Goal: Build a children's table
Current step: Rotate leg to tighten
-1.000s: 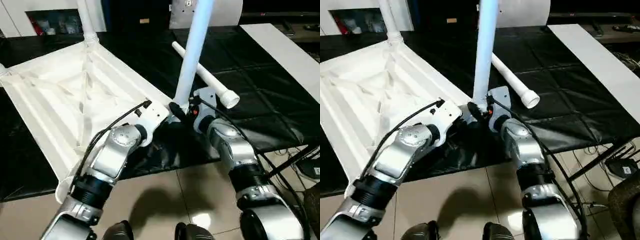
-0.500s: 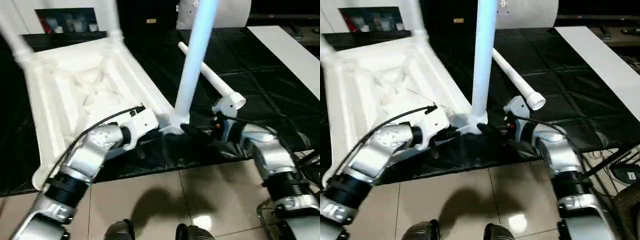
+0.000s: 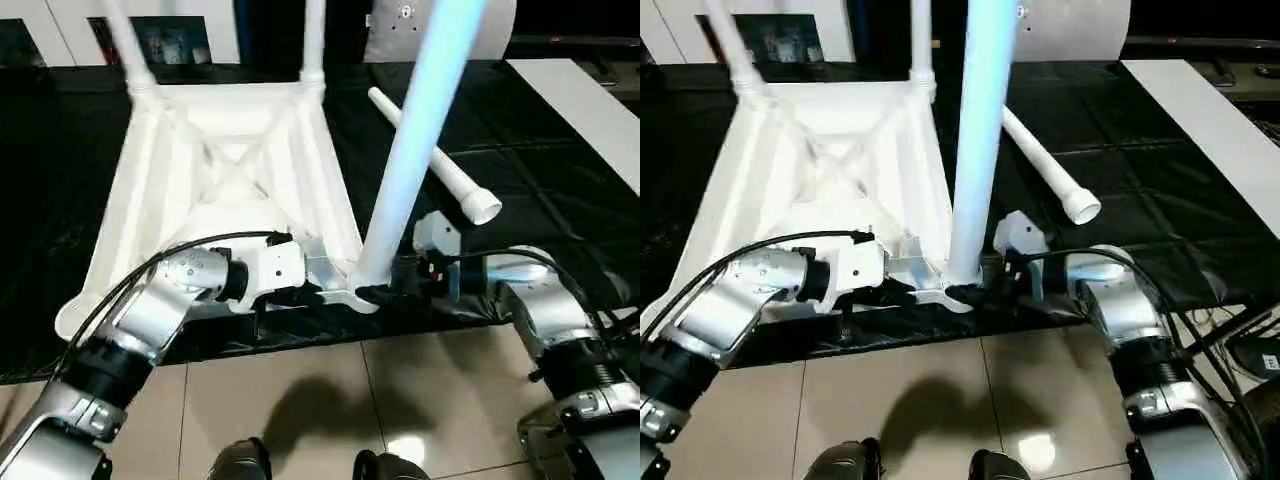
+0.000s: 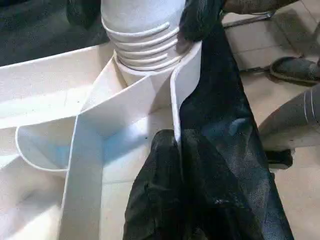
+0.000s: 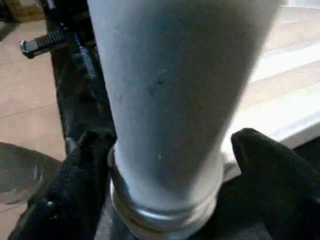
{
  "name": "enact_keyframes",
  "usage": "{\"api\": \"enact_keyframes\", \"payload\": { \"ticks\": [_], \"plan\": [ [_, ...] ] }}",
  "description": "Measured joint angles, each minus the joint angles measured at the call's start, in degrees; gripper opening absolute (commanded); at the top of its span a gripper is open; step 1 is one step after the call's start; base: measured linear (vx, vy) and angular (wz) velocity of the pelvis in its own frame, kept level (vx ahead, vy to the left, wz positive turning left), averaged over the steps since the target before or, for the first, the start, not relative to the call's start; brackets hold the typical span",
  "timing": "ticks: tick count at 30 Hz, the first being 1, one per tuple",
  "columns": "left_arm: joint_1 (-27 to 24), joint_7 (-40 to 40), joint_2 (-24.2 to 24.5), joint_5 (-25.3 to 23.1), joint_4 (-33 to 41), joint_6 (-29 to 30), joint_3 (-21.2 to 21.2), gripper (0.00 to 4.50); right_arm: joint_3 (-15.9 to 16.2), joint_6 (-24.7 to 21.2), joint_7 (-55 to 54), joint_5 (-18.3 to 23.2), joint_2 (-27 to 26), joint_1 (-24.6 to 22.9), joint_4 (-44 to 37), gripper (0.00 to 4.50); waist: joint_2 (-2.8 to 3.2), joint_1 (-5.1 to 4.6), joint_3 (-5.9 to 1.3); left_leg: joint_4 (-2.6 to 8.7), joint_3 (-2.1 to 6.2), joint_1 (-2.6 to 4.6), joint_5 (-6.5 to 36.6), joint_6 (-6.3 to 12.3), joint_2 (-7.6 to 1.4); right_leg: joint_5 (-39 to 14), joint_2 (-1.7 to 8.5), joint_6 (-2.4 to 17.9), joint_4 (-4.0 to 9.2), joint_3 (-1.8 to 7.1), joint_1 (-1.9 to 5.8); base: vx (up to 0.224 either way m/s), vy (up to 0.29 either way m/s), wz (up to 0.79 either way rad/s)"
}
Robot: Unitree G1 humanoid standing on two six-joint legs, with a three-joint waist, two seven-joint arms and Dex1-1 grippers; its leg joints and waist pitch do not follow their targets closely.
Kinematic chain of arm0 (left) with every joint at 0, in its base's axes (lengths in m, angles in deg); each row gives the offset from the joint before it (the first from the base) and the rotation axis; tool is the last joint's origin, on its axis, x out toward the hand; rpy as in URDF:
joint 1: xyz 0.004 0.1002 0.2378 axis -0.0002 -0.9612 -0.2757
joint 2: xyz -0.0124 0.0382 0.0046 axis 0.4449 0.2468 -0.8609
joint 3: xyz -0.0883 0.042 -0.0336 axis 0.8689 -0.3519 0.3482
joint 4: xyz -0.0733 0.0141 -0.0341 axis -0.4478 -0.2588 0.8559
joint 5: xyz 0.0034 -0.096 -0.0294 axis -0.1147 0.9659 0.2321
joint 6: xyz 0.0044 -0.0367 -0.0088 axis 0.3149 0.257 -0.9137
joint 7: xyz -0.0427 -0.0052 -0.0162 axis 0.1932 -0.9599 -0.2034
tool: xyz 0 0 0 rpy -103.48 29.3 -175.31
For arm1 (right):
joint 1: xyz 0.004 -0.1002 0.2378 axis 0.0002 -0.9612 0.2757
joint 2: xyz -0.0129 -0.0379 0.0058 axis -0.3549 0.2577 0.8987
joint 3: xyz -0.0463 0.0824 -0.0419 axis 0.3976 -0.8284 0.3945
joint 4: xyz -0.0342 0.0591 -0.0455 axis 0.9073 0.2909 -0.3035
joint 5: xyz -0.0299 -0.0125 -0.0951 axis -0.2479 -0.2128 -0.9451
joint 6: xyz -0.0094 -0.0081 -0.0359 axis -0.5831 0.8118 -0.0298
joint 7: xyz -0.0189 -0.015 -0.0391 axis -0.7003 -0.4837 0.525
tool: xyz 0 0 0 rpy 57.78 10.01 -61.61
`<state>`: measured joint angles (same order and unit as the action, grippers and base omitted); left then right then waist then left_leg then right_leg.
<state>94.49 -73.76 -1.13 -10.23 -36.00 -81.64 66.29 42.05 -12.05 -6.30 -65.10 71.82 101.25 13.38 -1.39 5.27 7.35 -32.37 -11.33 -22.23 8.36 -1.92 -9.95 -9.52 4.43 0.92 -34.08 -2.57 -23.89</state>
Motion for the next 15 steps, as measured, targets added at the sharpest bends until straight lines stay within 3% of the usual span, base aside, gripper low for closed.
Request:
{"api": "enact_keyframes", "payload": {
  "ticks": [10, 15],
  "plan": [
    [0.6, -1.3, 0.2, 0.9, -1.7, -1.7, -0.1, 0.0, 0.9, -0.7, 1.6, 0.3, -0.2, 0.9, 0.3, 3.05, 0.0, 0.09, 0.0, 0.04, 0.0, -0.02, 0.0, 0.0, -0.01, 0.0, 0.0, 0.0, -0.06, -0.04, -0.02, 0.0, 0.0, 0.0],
    [-0.5, -1.4, -0.1, 2.0, -0.8, -0.2, 0.7, 0.0, 0.1, -4.6, 1.9, 2.1, -0.5, -0.3, -1.0, 2.78, 0.0, 0.18, -0.01, 0.02, 0.0, -0.02, 0.0, 0.01, -0.01, 0.0, 0.0, 0.0, -0.05, -0.03, 0.0, 0.0, 0.0, 0.0]
  ]
}}
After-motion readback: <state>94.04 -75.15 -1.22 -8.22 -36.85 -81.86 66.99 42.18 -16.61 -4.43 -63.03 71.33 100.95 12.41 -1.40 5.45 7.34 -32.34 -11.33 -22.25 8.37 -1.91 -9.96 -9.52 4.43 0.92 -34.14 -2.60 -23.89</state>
